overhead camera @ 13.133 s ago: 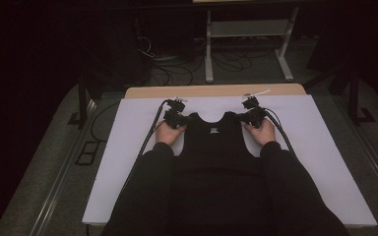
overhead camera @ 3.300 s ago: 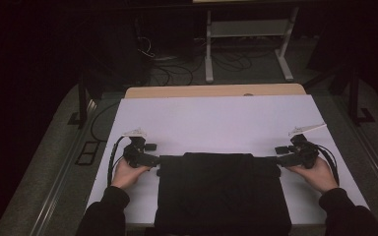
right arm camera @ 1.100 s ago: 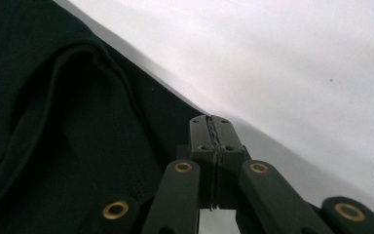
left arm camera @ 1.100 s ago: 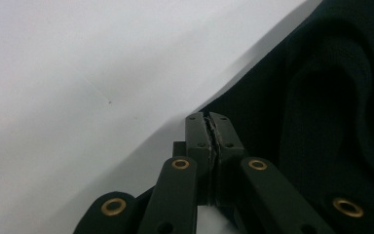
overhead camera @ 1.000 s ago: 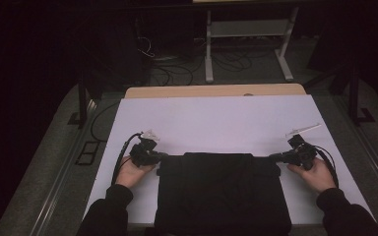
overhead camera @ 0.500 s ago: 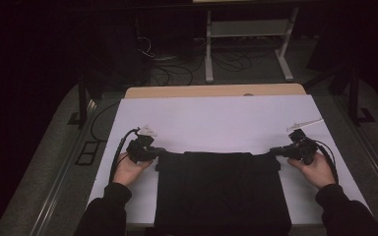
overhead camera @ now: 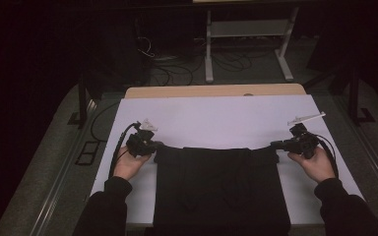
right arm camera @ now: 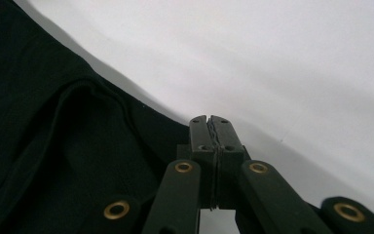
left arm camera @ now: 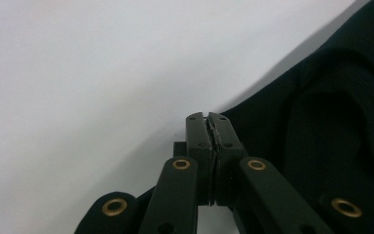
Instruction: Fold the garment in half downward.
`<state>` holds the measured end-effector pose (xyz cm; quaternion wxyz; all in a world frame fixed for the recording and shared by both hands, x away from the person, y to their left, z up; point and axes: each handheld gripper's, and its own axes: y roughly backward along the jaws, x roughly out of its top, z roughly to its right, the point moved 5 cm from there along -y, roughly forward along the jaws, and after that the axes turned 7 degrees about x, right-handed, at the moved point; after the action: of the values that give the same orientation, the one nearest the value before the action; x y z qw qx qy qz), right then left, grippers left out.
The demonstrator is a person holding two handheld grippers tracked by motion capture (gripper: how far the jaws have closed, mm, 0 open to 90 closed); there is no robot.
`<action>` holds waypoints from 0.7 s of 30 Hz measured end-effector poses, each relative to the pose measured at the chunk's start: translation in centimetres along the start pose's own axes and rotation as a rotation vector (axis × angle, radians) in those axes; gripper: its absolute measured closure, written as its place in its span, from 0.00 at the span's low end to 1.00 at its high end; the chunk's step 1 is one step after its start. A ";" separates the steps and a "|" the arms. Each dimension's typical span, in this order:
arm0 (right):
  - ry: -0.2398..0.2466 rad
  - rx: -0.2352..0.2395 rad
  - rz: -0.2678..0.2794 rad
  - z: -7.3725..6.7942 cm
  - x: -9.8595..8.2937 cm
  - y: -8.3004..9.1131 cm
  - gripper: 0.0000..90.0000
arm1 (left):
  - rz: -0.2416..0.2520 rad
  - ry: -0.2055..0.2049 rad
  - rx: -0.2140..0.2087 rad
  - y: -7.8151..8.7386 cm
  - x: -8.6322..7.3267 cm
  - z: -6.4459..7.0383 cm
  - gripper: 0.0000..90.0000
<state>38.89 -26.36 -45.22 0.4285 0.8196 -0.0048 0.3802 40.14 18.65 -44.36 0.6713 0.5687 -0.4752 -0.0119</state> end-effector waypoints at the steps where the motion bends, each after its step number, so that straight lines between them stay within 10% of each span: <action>1: 0.000 -0.002 0.002 0.1 0.2 0.1 0.98 | -0.001 0.000 -0.003 0.0 0.1 -0.1 0.97; 21: -0.003 -0.016 0.074 0.9 3.4 0.9 0.98 | 0.038 0.050 -0.004 0.8 3.0 -2.2 0.97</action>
<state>41.61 -26.46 -42.75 0.4207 0.8161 -0.0387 0.3944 42.81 18.93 -41.59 0.6844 0.5582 -0.4688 0.0141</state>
